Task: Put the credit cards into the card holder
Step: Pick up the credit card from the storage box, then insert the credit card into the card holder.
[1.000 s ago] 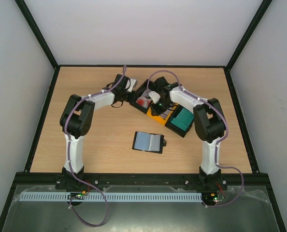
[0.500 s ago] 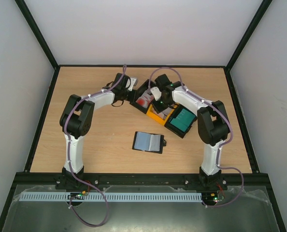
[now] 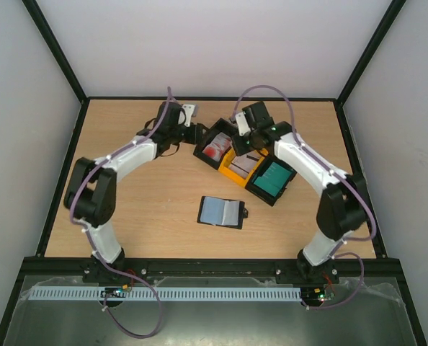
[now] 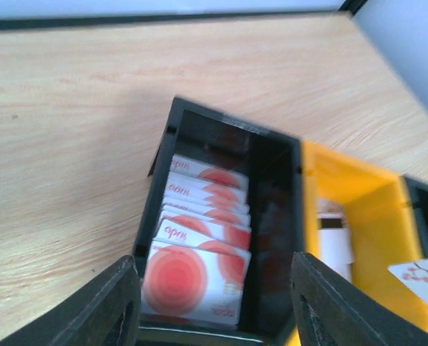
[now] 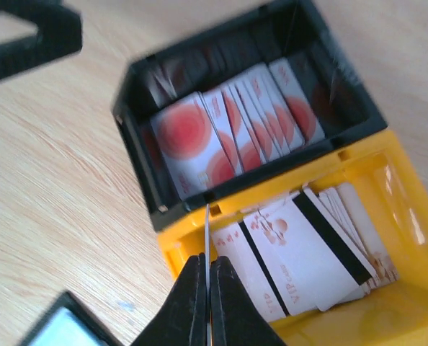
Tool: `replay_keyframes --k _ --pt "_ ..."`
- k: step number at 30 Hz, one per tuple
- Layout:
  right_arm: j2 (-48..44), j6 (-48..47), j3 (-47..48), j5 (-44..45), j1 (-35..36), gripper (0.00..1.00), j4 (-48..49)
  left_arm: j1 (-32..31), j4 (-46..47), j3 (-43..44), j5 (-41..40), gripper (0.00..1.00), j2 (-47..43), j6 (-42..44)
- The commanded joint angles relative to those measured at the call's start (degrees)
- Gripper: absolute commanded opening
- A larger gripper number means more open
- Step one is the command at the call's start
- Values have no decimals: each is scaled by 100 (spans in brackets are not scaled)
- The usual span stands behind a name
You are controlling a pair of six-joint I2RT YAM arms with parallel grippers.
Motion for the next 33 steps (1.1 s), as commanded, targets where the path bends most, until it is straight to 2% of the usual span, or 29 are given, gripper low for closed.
replay_keyframes --k 1,4,8,12,17,21,26,33 --pt "-807 1124 -622 -235 18 2 960 -35 702 -806 -14 62 -1045 -569" --pt "-1346 2200 -1406 -796 26 2 1861 -126 1203 -1591 -181 68 -1805 -830" --pt "-2268 3350 -2664 -1098 110 2 3325 -252 1274 -2271 -321 74 -2684 -1185" --pt "-3163 4003 -3516 -1133 131 2 3988 -499 1515 -3086 -97 77 -3490 -1707" --pt "-3784 4741 -4442 -1550 140 2 4646 -769 1487 -3685 301 83 -4197 -2007" --pt "-4193 5430 -5091 -1767 145 2 5580 -903 1696 -3988 1036 88 -4344 -2601" --pt "-4354 6432 -5613 -2111 212 2 7081 -1190 2490 -4282 1530 88 -4342 -3542" --pt "-4173 6918 -5842 -2252 473 2 7904 -1497 3277 -4371 1793 84 -4200 -4264"
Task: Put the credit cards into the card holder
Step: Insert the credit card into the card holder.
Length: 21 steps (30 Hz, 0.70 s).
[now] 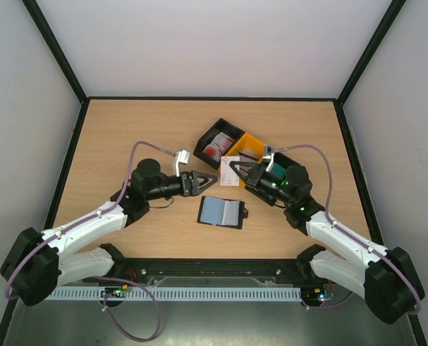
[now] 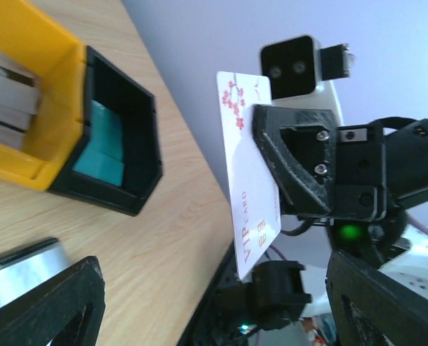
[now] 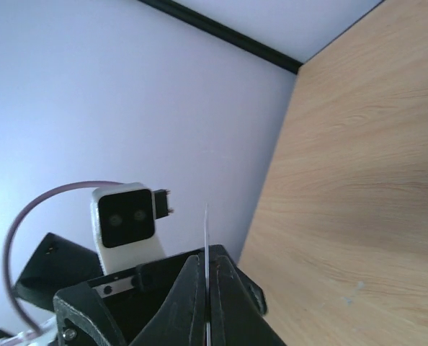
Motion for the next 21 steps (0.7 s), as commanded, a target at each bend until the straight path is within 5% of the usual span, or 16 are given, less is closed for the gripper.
replay_keyframes --k 1,11,17,21 --pt "89 507 -116 -210 194 2 1099 -125 841 -36 345 82 97 -656" --pt "356 670 -236 -407 467 3 1536 -195 1436 -44 553 43 497 -965" --pt "300 677 -448 -430 501 8 1594 -195 1416 -36 584 6 551 -827" --pt "179 500 -556 -392 510 16 1322 -195 1381 -19 640 3 562 -764"
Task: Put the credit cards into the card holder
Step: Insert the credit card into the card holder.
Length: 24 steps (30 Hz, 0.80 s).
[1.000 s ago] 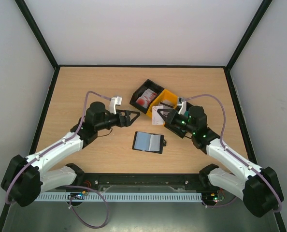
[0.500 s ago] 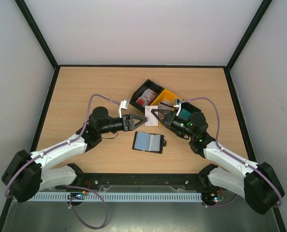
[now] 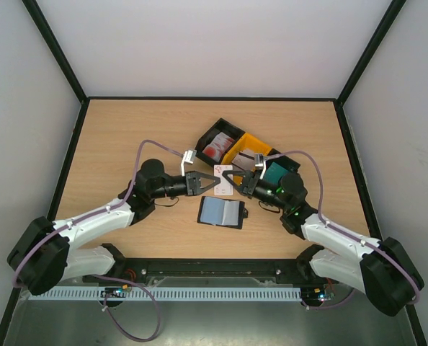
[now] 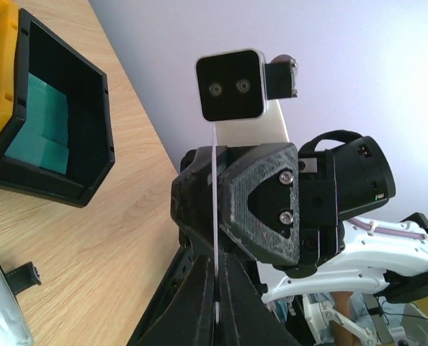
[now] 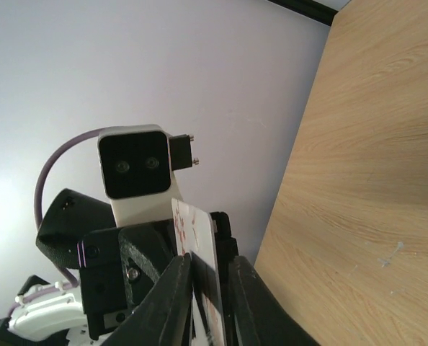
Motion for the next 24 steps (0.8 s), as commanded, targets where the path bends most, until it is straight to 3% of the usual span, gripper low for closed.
replay_keyframes --k 1,7,13,14,17,19,21,24 --pt "-216 -221 -143 -76 45 18 -34 -18 124 16 64 3 34 142" --pt "-585 -321 -452 -114 46 16 -83 1 -204 108 -27 3 39 338" --pt "-669 -434 -432 -270 55 2 -90 2 -185 176 43 3 168 343" --pt "-659 -469 -415 -252 53 2 -122 2 -208 185 20 6 177 363" --pt "-649 -610 -399 -32 55 2 -404 2 -896 275 -338 37 143 716" --pt "-641 -697 -421 233 55 2 -757 2 -1569 338 -855 52 79 1079" --pt "-619 -722 -463 666 55 2 -1314 2 -2171 330 -1423 57 35 1368" --pt "-474 -514 -542 1185 74 2 -1911 2 -2577 171 -1916 57 125 1599"
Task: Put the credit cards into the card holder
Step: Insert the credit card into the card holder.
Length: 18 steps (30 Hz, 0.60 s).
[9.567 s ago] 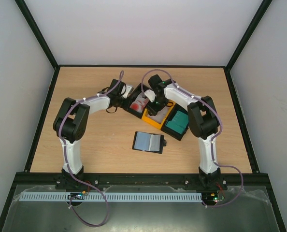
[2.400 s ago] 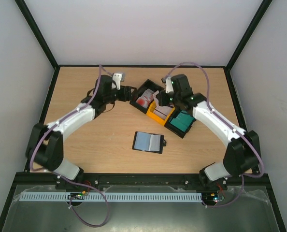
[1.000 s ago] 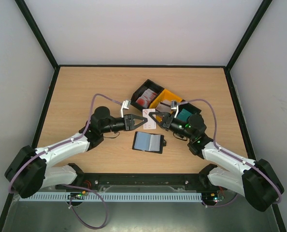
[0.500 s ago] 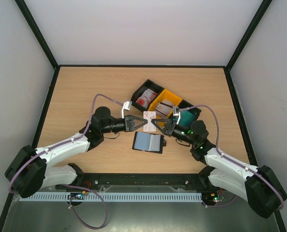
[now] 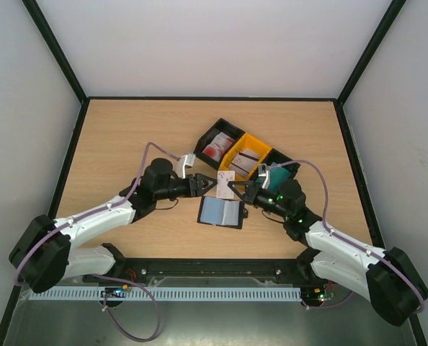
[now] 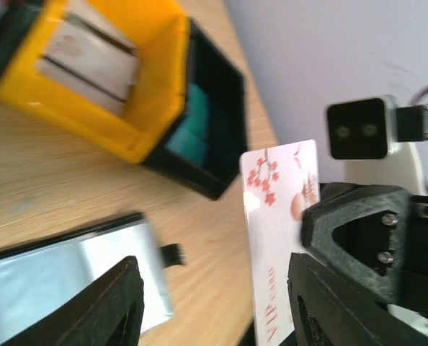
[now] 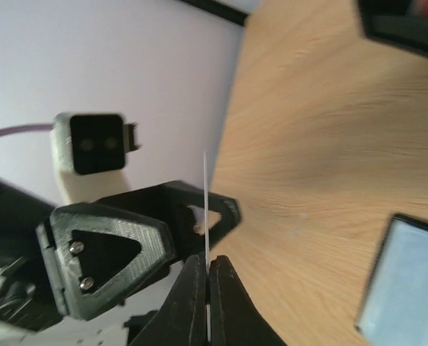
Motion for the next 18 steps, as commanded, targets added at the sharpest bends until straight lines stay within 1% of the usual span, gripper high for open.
replay_keyframes --k 1,5,9,13,18 --pt "159 150 -145 925 75 2 -963 11 -1023 -94 -1008 56 83 627" --pt "469 357 -271 1473 341 2 -943 11 -820 -311 -1031 51 526 591" --pt "960 224 -246 1780 608 2 -926 9 -598 -382 -1017 43 996 664" --pt "1377 198 -363 1920 861 2 -529 11 -587 -359 -1003 34 1342 878" --pt "1709 265 -617 2122 1004 2 -81 2 -399 -521 -907 30 1593 857"
